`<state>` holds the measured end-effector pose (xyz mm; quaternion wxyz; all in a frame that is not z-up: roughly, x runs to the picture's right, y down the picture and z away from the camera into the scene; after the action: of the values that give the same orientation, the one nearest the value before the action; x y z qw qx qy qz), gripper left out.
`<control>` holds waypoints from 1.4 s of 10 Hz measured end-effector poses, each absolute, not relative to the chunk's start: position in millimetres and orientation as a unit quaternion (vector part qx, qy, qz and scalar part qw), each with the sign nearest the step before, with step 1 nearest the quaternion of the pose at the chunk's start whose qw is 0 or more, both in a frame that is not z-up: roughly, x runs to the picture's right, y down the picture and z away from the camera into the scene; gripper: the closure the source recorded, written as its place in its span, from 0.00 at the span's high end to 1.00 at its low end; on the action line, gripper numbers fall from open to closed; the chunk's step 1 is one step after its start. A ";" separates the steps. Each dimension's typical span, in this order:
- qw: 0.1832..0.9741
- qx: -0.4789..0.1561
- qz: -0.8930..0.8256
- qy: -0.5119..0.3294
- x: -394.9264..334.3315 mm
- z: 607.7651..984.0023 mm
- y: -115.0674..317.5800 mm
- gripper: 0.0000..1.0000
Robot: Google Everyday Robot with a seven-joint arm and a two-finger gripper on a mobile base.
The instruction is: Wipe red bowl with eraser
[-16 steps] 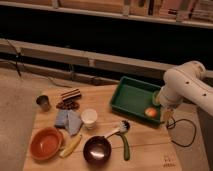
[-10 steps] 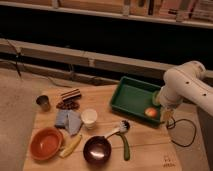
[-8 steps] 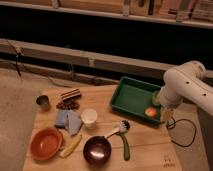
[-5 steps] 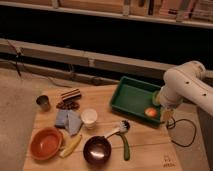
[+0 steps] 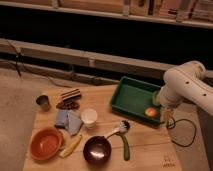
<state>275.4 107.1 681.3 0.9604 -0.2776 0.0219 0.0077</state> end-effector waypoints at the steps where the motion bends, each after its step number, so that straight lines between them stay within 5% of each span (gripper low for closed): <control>1: 0.961 -0.275 -0.007 0.020 261.3 679.2 106.3 0.65; 14: 0.953 -0.246 -0.174 -0.017 105.2 660.4 146.4 0.65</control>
<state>105.2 146.4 660.4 0.9534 -0.2459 -0.0166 -0.1739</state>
